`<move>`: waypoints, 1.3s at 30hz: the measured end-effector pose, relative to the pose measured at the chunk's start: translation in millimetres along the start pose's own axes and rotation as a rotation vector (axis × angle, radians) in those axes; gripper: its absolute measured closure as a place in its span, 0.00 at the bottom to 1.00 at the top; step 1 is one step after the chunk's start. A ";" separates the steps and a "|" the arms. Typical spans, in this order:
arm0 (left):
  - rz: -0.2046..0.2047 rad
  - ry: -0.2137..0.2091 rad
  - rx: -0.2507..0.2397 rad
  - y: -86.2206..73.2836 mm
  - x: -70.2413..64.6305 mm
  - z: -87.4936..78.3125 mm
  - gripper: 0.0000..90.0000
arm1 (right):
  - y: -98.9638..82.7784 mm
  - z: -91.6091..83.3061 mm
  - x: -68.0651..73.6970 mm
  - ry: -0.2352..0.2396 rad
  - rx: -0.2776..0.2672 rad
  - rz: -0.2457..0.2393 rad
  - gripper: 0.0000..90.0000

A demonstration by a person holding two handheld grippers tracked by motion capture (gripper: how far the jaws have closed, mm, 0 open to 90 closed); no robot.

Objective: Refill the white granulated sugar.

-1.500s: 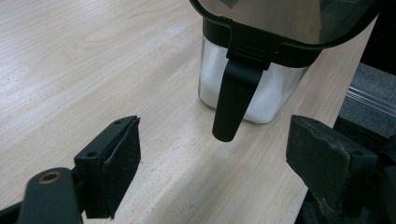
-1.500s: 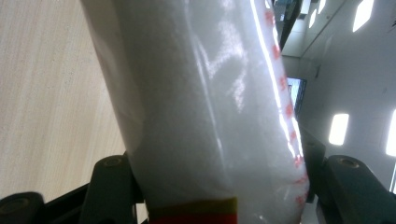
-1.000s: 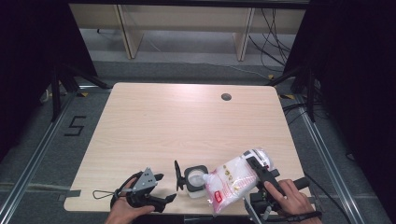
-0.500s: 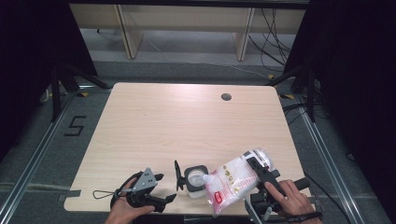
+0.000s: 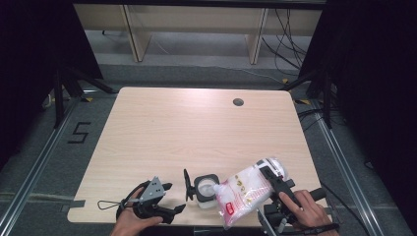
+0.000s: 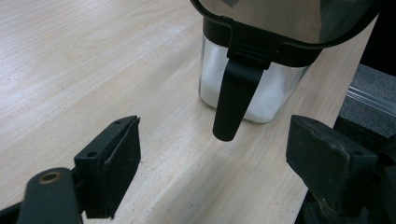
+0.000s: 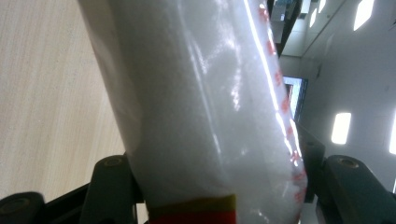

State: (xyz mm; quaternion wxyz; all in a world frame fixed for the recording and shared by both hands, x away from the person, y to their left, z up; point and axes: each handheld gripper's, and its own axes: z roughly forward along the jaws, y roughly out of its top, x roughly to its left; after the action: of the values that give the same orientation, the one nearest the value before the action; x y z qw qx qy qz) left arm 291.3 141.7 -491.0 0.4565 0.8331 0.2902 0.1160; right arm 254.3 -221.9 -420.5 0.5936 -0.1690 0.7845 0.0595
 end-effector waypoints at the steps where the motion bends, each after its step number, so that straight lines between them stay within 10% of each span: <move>1: 0.009 0.000 0.002 0.1 0.6 0.0 0.19 | 0.0 0.0 -0.3 0.001 -0.002 0.000 0.49; 39: -0.001 -0.001 -0.004 0.6 -0.2 -0.1 0.19 | -2.7 0.6 -2.0 -0.008 -0.019 0.001 0.49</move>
State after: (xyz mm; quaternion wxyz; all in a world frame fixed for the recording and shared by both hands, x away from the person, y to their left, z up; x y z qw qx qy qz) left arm 291.3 141.4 -490.5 0.4583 0.8321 0.2900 0.1160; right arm 256.2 -223.9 -418.5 0.5949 -0.1740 0.7818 0.0681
